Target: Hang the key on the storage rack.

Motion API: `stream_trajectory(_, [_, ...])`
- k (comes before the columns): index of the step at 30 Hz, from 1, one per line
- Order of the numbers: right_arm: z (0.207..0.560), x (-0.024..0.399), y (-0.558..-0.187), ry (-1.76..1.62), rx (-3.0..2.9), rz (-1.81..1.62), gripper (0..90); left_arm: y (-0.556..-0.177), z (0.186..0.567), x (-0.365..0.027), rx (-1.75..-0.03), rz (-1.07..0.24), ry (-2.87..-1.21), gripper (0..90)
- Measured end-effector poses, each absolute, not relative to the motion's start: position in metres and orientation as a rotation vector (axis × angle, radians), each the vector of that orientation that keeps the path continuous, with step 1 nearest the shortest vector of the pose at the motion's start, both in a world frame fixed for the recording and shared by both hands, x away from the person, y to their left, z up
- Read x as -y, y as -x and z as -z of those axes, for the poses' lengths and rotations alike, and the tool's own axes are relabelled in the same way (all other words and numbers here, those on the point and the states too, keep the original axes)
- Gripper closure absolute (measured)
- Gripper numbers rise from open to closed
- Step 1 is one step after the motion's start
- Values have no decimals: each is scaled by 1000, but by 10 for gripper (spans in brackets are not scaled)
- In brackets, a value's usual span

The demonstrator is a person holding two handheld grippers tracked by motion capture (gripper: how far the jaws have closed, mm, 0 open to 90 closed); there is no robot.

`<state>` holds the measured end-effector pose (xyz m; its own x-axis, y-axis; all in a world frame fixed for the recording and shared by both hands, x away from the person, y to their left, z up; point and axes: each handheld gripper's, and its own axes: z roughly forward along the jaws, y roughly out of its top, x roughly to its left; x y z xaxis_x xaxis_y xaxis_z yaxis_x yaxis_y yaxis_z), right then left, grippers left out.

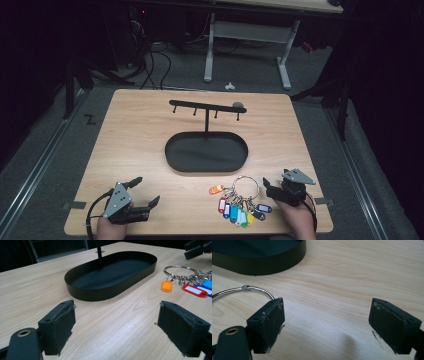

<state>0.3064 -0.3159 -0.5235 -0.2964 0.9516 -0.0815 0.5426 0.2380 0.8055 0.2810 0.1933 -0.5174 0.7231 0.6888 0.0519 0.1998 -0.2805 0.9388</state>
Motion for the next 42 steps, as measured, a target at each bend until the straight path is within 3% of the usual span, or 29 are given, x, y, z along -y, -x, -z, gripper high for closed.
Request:
stream_trajectory(11, [519,314,-301,-1354,-1938,-913,138,-282,518,-190,-684,-556,-1836,150])
stream_trajectory(16, [519,310,-303,-1364,-1980,-901,56,-283,518,-193,-693,-556,-1830,150])
stream_trajectory(21, [516,305,-303,-1357,-2008,-847,54,-282,518,-191,-687,-557,-1838,150])
stream_trajectory(42, [507,313,-302,-1416,-2048,-857,220,-282,517,-192,-673,-553,-1830,150])
